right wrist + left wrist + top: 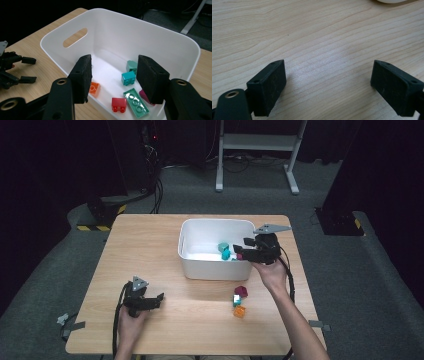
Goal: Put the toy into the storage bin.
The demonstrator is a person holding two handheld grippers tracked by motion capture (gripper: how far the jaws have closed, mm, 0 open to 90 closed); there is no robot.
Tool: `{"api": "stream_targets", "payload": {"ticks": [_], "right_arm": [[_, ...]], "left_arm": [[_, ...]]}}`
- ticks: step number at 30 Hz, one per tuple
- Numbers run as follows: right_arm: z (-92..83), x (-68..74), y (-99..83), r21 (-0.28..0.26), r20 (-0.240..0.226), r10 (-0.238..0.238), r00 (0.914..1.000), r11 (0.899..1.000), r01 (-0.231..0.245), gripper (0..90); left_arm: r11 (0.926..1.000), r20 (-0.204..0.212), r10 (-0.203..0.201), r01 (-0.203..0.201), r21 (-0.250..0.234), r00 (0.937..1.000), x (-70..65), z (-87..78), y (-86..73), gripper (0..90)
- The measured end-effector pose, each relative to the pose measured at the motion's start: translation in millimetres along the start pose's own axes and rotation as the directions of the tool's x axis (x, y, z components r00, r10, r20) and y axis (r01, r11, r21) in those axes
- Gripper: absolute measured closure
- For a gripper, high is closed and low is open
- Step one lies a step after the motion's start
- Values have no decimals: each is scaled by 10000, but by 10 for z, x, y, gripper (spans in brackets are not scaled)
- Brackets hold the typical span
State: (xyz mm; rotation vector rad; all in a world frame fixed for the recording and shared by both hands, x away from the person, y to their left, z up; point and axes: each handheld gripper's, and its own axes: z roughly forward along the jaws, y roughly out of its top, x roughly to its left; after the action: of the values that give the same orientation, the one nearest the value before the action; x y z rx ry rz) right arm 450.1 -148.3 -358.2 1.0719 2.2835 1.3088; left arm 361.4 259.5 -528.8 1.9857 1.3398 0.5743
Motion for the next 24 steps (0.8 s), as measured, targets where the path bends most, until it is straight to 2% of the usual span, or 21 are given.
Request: {"api": "stream_targets", "payload": {"ticks": [5,14,21,24], "right_arm": [[-258,60,-156,-628,62,-45,10000,9980,49,453],[-542,46,-500,-1074,184,235,9996,9940,-214,442],[-585,57,-822,-1329,413,208,9989,9910,-151,440],[-562,58,-953,-1316,300,490,9983,9903,-446,440]], "left_arm": [[10000,-5,30,-30,15,10000,1,-1,0,134],[10000,-19,26,-26,16,10000,0,-2,0,134],[10000,-26,28,-28,18,10000,-1,-2,0,134],[10000,-52,36,-36,22,10000,-3,-3,-1,136]]}}
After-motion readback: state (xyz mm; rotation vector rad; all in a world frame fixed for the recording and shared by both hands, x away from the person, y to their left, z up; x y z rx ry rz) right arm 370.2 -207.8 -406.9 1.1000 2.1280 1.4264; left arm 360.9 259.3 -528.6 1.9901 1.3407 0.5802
